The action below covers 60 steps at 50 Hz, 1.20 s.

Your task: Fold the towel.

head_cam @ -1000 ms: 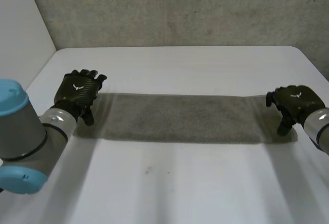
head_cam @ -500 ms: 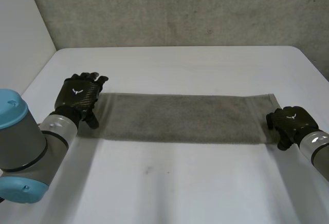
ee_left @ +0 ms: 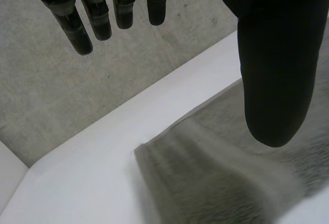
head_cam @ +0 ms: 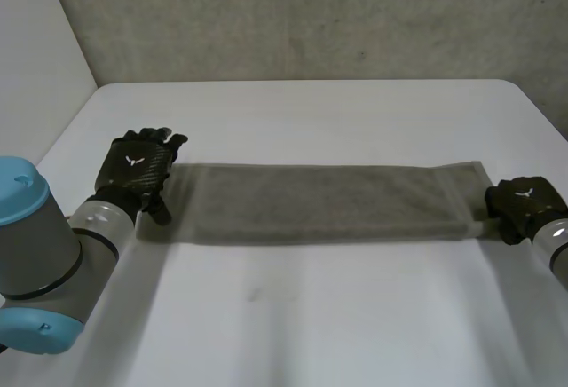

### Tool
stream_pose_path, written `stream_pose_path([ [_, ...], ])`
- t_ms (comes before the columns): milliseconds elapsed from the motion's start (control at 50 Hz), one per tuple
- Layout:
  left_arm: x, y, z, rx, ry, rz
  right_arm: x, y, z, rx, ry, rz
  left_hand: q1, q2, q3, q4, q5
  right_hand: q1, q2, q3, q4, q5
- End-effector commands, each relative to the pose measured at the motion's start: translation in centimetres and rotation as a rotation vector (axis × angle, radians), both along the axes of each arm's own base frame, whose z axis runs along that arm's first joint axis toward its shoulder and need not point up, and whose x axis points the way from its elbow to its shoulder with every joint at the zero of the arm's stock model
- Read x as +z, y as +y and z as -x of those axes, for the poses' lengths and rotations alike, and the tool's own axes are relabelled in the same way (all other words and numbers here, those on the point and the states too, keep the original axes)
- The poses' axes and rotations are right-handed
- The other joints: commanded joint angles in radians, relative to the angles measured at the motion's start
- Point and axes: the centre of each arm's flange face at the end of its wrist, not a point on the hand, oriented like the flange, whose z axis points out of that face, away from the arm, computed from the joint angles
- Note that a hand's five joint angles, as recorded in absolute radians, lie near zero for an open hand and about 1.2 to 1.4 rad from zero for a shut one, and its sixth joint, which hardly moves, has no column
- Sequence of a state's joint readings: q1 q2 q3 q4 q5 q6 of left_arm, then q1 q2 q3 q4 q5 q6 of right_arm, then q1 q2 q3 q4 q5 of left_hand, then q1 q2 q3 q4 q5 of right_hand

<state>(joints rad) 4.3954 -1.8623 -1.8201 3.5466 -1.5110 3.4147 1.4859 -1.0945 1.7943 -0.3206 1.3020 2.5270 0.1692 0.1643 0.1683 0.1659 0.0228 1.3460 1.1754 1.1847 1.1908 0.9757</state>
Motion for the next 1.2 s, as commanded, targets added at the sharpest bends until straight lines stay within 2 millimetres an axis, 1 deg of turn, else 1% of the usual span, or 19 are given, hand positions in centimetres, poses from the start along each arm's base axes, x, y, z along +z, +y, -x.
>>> stream_pose_path([
  [20, -0.2, 0.1, -0.1, 0.003, -0.002, -0.007, 1.6, -2.1, 5.8, -0.141, 0.067, -0.025, 0.005, 0.010, 0.006, 0.009, -0.023, 0.050, 0.221, 0.212, 0.205, 0.246],
  [120, -0.1, 0.1, -0.2, 0.004, -0.002, -0.005, 3.6, -3.0, 8.4, -0.184, 0.127, -0.010, 0.005, 0.010, 0.006, 0.009, -0.023, 0.050, 0.221, 0.212, 0.205, 0.246],
  [260, 0.2, 0.0, -0.2, 0.006, 0.001, 0.004, 6.1, -4.2, 7.9, -0.170, 0.138, 0.066, 0.005, 0.010, 0.006, 0.009, -0.023, 0.050, 0.221, 0.212, 0.205, 0.246],
  [340, 0.5, 0.0, -0.3, 0.009, 0.004, 0.012, 10.1, -3.7, 0.7, -0.012, 0.042, 0.193, 0.005, 0.010, 0.006, 0.009, -0.023, 0.050, 0.221, 0.212, 0.205, 0.246],
  [360, 0.5, 0.0, -0.3, 0.009, 0.004, 0.012, 10.2, -3.7, 0.7, -0.011, 0.042, 0.194, 0.005, 0.010, 0.006, 0.009, -0.023, 0.050, 0.221, 0.212, 0.205, 0.246],
  [420, 0.6, 0.0, -0.3, 0.009, 0.005, 0.015, 11.6, -2.6, -4.7, 0.114, -0.056, 0.234, 0.005, 0.010, 0.006, 0.009, -0.023, 0.050, 0.221, 0.212, 0.205, 0.246],
  [460, 0.6, 0.0, -0.3, 0.010, 0.005, 0.015, 12.0, -0.4, -10.8, 0.268, -0.122, 0.248, 0.005, 0.010, 0.006, 0.009, -0.023, 0.050, 0.221, 0.212, 0.205, 0.246],
  [480, 0.6, 0.0, -0.3, 0.010, 0.005, 0.015, 12.0, -0.4, -10.8, 0.269, -0.123, 0.249, 0.005, 0.010, 0.006, 0.009, -0.023, 0.050, 0.221, 0.212, 0.205, 0.246],
  [500, 0.6, 0.0, -0.3, 0.010, 0.005, 0.017, 11.9, 1.1, -14.2, 0.353, -0.141, 0.251, 0.005, 0.010, 0.006, 0.009, -0.023, 0.050, 0.221, 0.212, 0.205, 0.246],
  [520, 0.6, 0.0, -0.3, 0.010, 0.005, 0.017, 11.9, 1.1, -14.2, 0.354, -0.142, 0.251, 0.005, 0.010, 0.006, 0.009, -0.023, 0.050, 0.221, 0.212, 0.205, 0.246],
  [560, 0.7, 0.1, -0.3, 0.010, 0.005, 0.017, 10.6, 5.3, -20.8, 0.528, -0.157, 0.233, 0.005, 0.010, 0.006, 0.009, -0.023, 0.050, 0.221, 0.212, 0.205, 0.246],
  [680, 0.6, 0.3, -0.4, 0.009, 0.005, 0.017, 5.2, 11.6, -27.6, 0.735, -0.145, 0.130, 0.005, 0.010, 0.006, 0.009, -0.023, 0.050, 0.221, 0.212, 0.205, 0.246],
  [780, 0.7, 0.3, -0.4, 0.007, 0.006, 0.018, 1.3, 15.1, -29.5, 0.829, -0.115, 0.045, 0.005, 0.010, 0.006, 0.009, -0.023, 0.050, 0.221, 0.212, 0.205, 0.246],
  [900, 0.7, 0.3, -0.4, 0.009, 0.006, 0.018, 0.5, 16.3, -29.9, 0.851, -0.114, 0.027, 0.005, 0.010, 0.006, 0.009, -0.023, 0.050, 0.221, 0.212, 0.205, 0.246],
  [920, 0.7, 0.3, -0.4, 0.009, 0.006, 0.018, 0.8, 16.3, -29.9, 0.850, -0.120, 0.028, 0.005, 0.010, 0.006, 0.009, -0.023, -0.056, 0.114, 0.105, 0.099, 0.140],
  [940, 0.7, 0.3, -0.4, 0.009, 0.006, 0.018, 1.3, 16.2, -29.8, 0.842, -0.125, 0.038, 0.005, 0.010, 0.006, 0.009, -0.023, -0.676, -0.506, -0.515, -0.521, -0.481],
  [960, 0.7, 0.3, -0.4, 0.009, 0.006, 0.018, 1.3, 16.2, -29.8, 0.842, -0.125, 0.038, 0.005, 0.010, 0.006, 0.009, -0.023, -0.683, -0.512, -0.521, -0.527, -0.487],
  [980, 0.7, 0.3, -0.4, 0.009, 0.006, 0.018, 2.2, 16.1, -29.6, 0.829, -0.128, 0.050, 0.005, 0.010, 0.006, 0.009, -0.023, -1.171, -1.001, -1.010, -1.016, -0.976],
  [1200, 0.8, 0.6, 0.0, -0.007, 0.008, 0.024, 7.3, 11.7, -23.0, 0.587, -0.182, 0.068, 0.005, 0.010, 0.006, 0.009, -0.023, -1.171, -1.001, -1.010, -1.016, -0.976],
])
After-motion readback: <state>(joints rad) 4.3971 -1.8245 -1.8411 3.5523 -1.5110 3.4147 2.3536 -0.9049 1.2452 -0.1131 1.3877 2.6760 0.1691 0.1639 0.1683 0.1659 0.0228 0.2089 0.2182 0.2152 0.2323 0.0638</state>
